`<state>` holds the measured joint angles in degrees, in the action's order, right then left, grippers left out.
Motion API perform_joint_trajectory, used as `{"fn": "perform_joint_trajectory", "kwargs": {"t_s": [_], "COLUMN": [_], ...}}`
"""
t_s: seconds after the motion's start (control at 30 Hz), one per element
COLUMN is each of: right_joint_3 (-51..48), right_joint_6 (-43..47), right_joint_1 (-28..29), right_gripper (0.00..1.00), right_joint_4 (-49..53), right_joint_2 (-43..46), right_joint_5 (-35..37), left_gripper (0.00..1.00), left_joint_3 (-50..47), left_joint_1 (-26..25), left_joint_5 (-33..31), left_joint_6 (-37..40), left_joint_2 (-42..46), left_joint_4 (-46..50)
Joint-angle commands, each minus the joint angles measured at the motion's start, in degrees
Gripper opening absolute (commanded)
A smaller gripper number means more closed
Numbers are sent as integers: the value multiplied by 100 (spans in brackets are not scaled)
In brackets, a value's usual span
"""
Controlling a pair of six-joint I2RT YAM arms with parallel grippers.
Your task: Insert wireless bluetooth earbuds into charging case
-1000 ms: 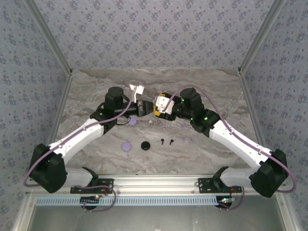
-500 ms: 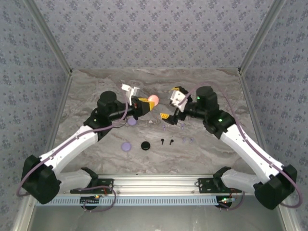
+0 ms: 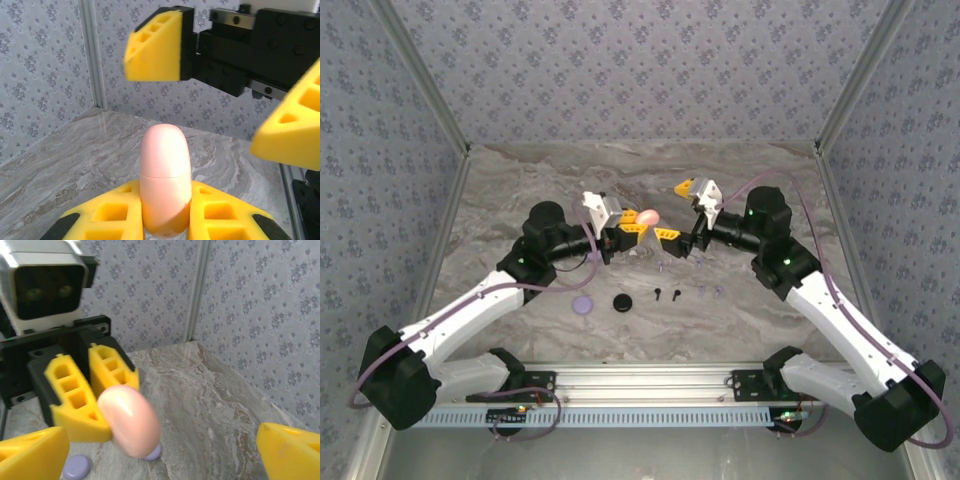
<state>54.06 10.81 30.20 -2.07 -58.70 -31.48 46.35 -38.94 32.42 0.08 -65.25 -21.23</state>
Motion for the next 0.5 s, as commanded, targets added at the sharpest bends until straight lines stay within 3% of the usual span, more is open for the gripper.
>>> {"fn": "perform_joint_trajectory", "kwargs": {"t_s": [0.0,0.47], "right_joint_3": [222,626], "right_joint_6": [-124,-123], "right_joint_1": [18,-239], "right_gripper": [98,95], "right_joint_4": [-142,14], "right_joint_2": [-131,-571], "right_joint_5": [226,391], "left_gripper": [0,0], "left_joint_3": [318,382], "left_joint_1": [-50,-82], "left_joint_5": [210,294], "left_joint_6": [297,356], "left_joint_2": [-40,-86], "left_joint_4": [-204,-184]}}
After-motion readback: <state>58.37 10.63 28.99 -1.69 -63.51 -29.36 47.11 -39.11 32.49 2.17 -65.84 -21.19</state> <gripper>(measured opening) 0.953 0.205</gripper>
